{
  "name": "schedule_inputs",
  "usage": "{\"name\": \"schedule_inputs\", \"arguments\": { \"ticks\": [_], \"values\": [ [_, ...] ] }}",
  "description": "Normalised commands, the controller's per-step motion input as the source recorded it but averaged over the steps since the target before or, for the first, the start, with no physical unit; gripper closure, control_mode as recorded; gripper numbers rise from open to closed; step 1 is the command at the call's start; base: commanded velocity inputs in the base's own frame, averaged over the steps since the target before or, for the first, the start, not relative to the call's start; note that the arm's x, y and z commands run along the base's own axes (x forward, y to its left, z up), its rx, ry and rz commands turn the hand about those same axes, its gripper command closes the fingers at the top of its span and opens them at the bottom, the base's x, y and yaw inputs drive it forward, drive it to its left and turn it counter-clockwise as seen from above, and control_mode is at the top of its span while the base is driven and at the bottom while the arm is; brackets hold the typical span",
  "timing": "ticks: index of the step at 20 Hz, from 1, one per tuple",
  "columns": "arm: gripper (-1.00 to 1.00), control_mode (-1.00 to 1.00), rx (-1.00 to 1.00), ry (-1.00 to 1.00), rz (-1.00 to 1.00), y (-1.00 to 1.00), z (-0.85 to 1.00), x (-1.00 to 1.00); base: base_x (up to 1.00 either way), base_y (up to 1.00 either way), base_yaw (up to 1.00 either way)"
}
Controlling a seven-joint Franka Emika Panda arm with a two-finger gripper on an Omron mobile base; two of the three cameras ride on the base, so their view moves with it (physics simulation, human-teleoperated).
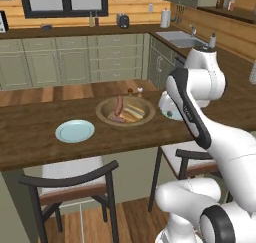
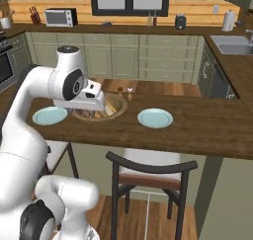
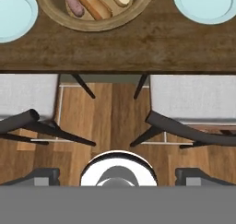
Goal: Place one bun and one sausage from the bowl on each plate.
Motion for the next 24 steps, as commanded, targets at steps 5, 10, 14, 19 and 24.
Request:
{"name": "schedule_inputs", "arguments": {
  "ticks": [5, 10, 14, 19, 24],
  "values": [
    [-1.00, -1.00, 0.00, -0.07, -0.03, 0.61, -0.11, 1.00, 0.00, 0.00, 0.00],
    [-1.00, -1.00, 0.00, -0.14, -0.01, 0.84, -0.30, 1.00, 0.00, 0.00, 0.00],
    [-1.00, -1.00, 0.00, -0.06, 0.00, 0.43, -0.82, 1.00, 0.00, 0.00, 0.00],
    [-1.00, -1.00, 0.01, -0.12, -0.06, 0.00, -0.56, 1.00, 0.00, 0.00, 0.00],
    [-1.00, -1.00, 0.02, -0.15, 0.00, 0.00, -0.38, 0.96, 0.00, 0.00, 0.00]
  ]
}}
